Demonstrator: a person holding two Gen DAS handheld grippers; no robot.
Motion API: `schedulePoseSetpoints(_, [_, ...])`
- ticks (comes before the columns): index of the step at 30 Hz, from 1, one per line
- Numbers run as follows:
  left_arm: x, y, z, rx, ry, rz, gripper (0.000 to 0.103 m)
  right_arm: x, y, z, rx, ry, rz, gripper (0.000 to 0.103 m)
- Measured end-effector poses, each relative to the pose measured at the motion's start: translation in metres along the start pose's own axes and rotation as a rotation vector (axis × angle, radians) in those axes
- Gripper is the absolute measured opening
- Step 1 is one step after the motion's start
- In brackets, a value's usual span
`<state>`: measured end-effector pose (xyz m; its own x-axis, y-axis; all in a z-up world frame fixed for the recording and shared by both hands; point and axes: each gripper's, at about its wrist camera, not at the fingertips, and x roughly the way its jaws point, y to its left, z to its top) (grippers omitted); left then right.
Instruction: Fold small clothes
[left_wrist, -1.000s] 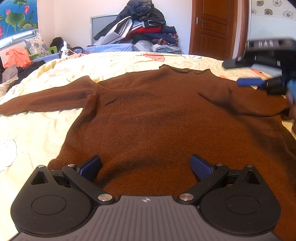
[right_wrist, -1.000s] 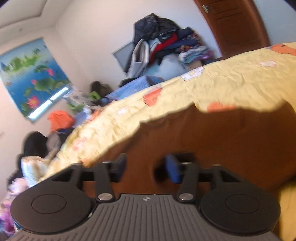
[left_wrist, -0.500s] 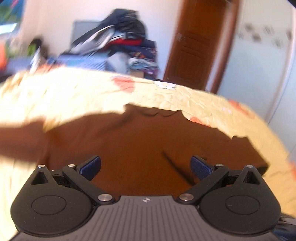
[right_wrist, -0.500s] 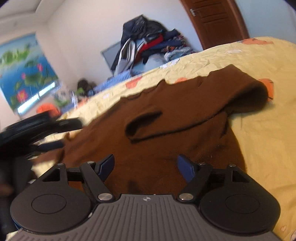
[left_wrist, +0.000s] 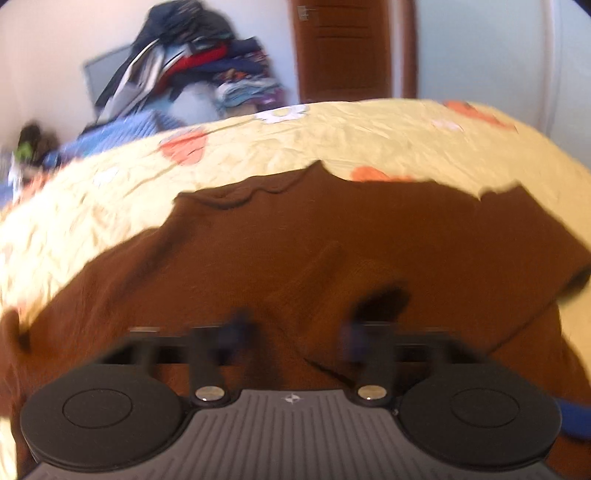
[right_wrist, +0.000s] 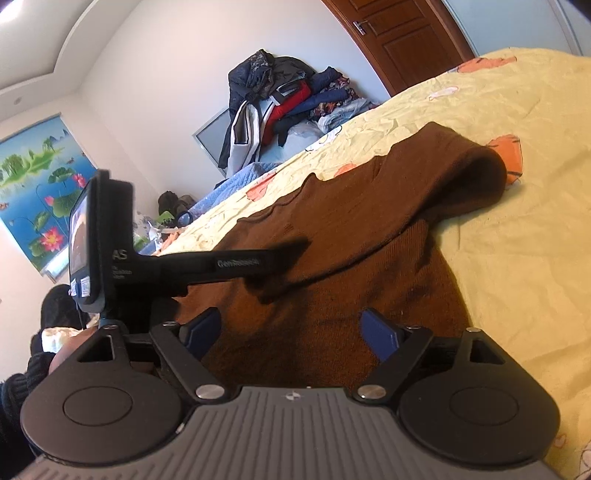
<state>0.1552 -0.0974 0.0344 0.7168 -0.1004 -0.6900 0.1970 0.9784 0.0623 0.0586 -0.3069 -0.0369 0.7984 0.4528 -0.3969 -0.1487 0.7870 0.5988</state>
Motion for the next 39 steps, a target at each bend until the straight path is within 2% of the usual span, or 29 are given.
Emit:
schedulePoseSetpoints(1, [-0.002, 0.006, 0.001, -0.041, -0.01, -0.008, 0.023, 0.0, -0.001, 0.001, 0.004, 0.001, 0.005, 0.087])
schedulePoseSetpoints(2, [-0.006, 0.013, 0.001, -0.072, -0.031, 0.004, 0.014, 0.001, -0.001, 0.001, 0.005, 0.001, 0.008, 0.087])
schedulePoseSetpoints(3, [-0.008, 0.019, 0.002, -0.093, -0.056, 0.023, 0.011, 0.001, -0.001, 0.0, 0.004, 0.002, 0.01, 0.088])
schedulePoseSetpoints(7, [-0.039, 0.058, 0.0, -0.258, -0.195, 0.089, 0.009, 0.003, 0.001, 0.0, -0.009, 0.007, 0.008, 0.089])
schedulePoseSetpoints(9, [-0.048, 0.081, -0.006, -0.323, -0.234, 0.151, 0.008, 0.005, 0.001, 0.001, -0.01, 0.008, 0.009, 0.09])
schedulePoseSetpoints(11, [-0.045, 0.102, -0.016, -0.375, -0.218, 0.191, 0.007, 0.006, 0.001, 0.001, -0.012, 0.01, 0.012, 0.092])
schedulePoseSetpoints(13, [-0.032, 0.12, -0.029, -0.401, -0.155, 0.241, 0.004, 0.008, 0.001, 0.001, -0.019, 0.014, 0.016, 0.094])
schedulePoseSetpoints(15, [-0.025, 0.134, -0.043, -0.414, -0.12, 0.304, 0.003, 0.009, 0.002, 0.002, -0.03, 0.018, 0.016, 0.095])
schedulePoseSetpoints(16, [-0.024, 0.141, -0.049, -0.438, -0.106, 0.312, 0.003, 0.01, 0.003, 0.001, -0.035, 0.019, 0.014, 0.096])
schedulePoseSetpoints(17, [-0.026, 0.149, -0.054, -0.47, -0.09, 0.298, 0.003, 0.01, 0.004, 0.001, -0.039, 0.02, 0.013, 0.096])
schedulePoseSetpoints(19, [-0.032, 0.157, -0.055, -0.529, -0.07, 0.216, 0.003, 0.011, 0.004, 0.001, -0.044, 0.021, 0.013, 0.097])
schedulePoseSetpoints(20, [-0.034, 0.159, -0.054, -0.573, -0.063, 0.153, 0.004, 0.012, 0.005, 0.001, -0.046, 0.023, 0.014, 0.098])
schedulePoseSetpoints(22, [-0.036, 0.164, -0.056, -0.711, -0.041, -0.055, 0.006, 0.013, 0.005, 0.001, -0.05, 0.025, 0.015, 0.099])
schedulePoseSetpoints(23, [-0.036, 0.165, -0.058, -0.777, -0.022, -0.14, 0.01, 0.013, 0.005, 0.0, -0.053, 0.026, 0.016, 0.1])
schedulePoseSetpoints(25, [-0.035, 0.161, -0.062, -0.871, -0.012, -0.231, 0.027, 0.014, 0.006, 0.001, -0.059, 0.027, 0.014, 0.101])
schedulePoseSetpoints(27, [-0.031, 0.165, -0.068, -0.953, 0.002, -0.29, 0.078, 0.014, 0.006, 0.0, -0.063, 0.028, 0.012, 0.101])
schedulePoseSetpoints(29, [-0.024, 0.169, -0.073, -1.012, -0.007, -0.317, 0.08, 0.014, 0.006, 0.0, -0.063, 0.028, 0.013, 0.101])
schedulePoseSetpoints(33, [-0.018, 0.164, -0.06, -0.953, -0.008, -0.276, 0.079, 0.014, 0.006, 0.0, -0.063, 0.03, 0.017, 0.102])
schedulePoseSetpoints(35, [-0.014, 0.16, -0.051, -0.911, -0.009, -0.236, 0.078, 0.014, 0.006, 0.0, -0.063, 0.029, 0.017, 0.102])
schedulePoseSetpoints(36, [-0.012, 0.157, -0.048, -0.894, -0.013, -0.218, 0.069, 0.014, 0.006, 0.0, -0.062, 0.029, 0.018, 0.102])
schedulePoseSetpoints(37, [-0.009, 0.156, -0.045, -0.872, -0.01, -0.201, 0.053, 0.014, 0.006, 0.0, -0.063, 0.029, 0.017, 0.102])
schedulePoseSetpoints(38, [-0.004, 0.153, -0.041, -0.84, 0.016, -0.189, 0.005, 0.014, 0.006, 0.0, -0.063, 0.03, 0.017, 0.102])
schedulePoseSetpoints(39, [0.002, 0.151, -0.038, -0.814, 0.054, -0.166, 0.005, 0.014, 0.006, 0.0, -0.063, 0.03, 0.018, 0.102])
